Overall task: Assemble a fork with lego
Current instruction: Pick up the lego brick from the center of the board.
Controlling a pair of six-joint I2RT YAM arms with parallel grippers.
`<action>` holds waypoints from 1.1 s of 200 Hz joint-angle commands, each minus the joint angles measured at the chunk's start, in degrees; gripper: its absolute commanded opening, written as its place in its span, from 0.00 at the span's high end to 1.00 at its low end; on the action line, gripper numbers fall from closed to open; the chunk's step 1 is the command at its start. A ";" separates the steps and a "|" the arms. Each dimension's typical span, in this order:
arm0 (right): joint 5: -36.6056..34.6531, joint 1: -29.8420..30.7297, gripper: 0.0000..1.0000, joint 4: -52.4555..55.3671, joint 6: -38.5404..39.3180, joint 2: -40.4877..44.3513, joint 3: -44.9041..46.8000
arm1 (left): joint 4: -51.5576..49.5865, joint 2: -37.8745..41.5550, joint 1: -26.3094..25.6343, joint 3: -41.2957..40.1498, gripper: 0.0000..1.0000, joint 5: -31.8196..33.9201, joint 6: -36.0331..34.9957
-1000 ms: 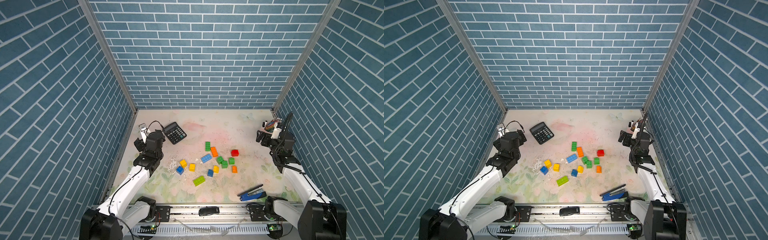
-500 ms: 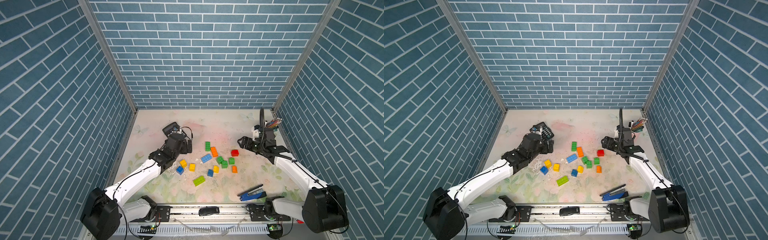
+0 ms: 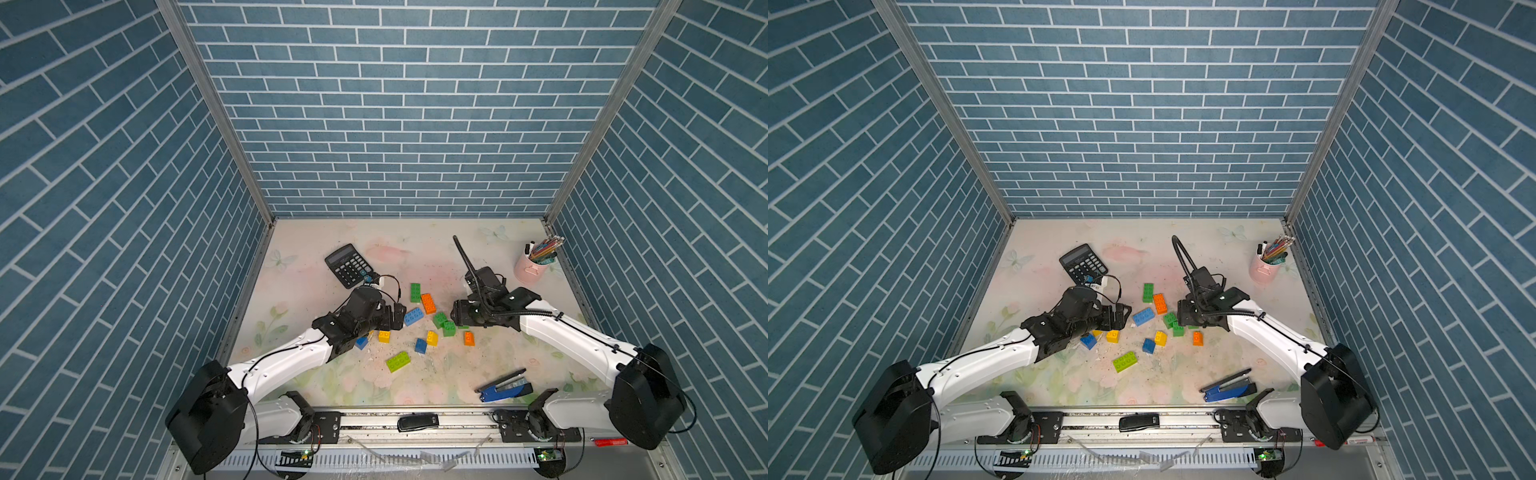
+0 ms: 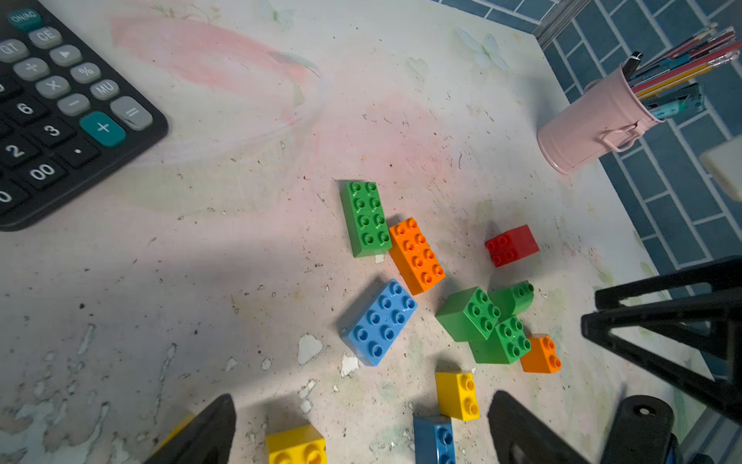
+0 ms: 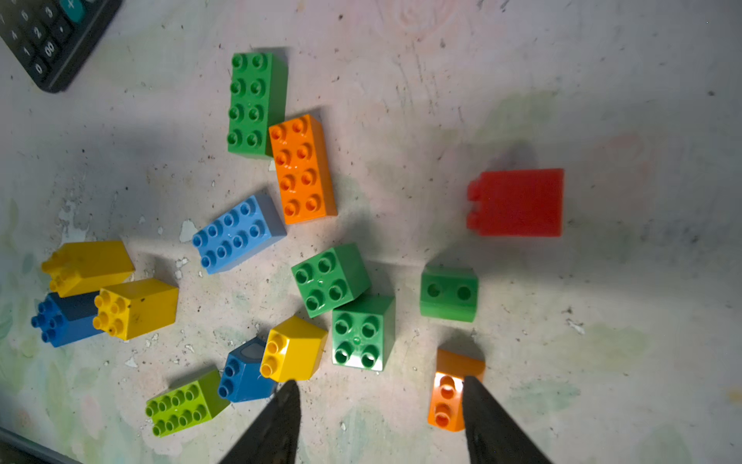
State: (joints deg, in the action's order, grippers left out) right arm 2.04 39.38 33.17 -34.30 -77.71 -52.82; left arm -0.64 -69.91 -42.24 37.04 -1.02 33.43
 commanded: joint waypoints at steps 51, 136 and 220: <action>-4.36 5.27 0.39 3.35 -3.93 -10.00 -5.24 | 7.14 -4.17 -2.06 -1.30 0.00 -2.41 3.72; -4.09 5.49 0.46 5.36 -4.48 -14.86 -7.46 | 6.86 -6.62 -2.06 0.60 0.01 -3.20 2.52; -4.26 5.76 0.58 7.08 -4.37 -16.81 -8.01 | 7.30 -7.72 -2.06 0.84 0.01 -3.59 2.39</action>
State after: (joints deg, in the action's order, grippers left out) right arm -1.76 44.69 37.89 -37.23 -93.76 -59.57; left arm 6.35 -77.32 -43.92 36.62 -4.38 36.47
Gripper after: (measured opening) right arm 0.437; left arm 0.994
